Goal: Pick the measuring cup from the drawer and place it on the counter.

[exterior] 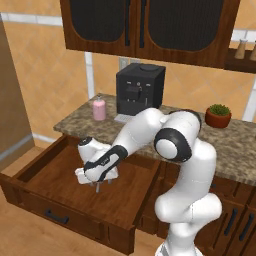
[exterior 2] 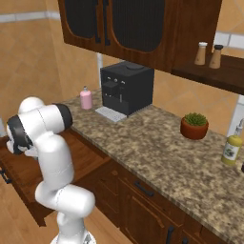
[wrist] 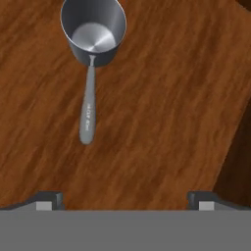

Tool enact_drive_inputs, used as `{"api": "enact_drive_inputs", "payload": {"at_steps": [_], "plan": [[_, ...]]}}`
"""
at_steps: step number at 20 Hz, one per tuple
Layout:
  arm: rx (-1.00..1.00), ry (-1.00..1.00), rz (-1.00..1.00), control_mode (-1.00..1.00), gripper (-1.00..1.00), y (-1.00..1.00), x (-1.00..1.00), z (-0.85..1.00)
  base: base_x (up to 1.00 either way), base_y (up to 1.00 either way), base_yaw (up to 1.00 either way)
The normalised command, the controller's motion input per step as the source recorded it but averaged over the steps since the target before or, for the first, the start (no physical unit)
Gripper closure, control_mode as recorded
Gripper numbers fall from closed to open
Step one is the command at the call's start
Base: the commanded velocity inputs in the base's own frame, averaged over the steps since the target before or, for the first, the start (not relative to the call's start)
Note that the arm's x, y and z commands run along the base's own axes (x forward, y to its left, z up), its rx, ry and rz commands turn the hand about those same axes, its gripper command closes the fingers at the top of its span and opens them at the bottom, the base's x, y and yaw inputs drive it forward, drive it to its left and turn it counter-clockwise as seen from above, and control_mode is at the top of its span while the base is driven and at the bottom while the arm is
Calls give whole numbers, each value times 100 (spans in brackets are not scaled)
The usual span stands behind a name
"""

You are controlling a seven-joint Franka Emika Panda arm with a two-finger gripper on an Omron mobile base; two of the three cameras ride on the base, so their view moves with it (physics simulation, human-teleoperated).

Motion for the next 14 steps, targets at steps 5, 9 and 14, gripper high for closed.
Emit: {"api": "enact_drive_inputs", "payload": {"at_steps": [5, 9, 14], "plan": [[6, -7, -8, -100, -100, 2, 39, -31, 0, 0, 0], [4, 0, -1, -100, -100, 12, 38, -34, 0, 0, 0], [0, 4, 0, -100, -100, 27, 36, -10, 0, 0, 0]]}}
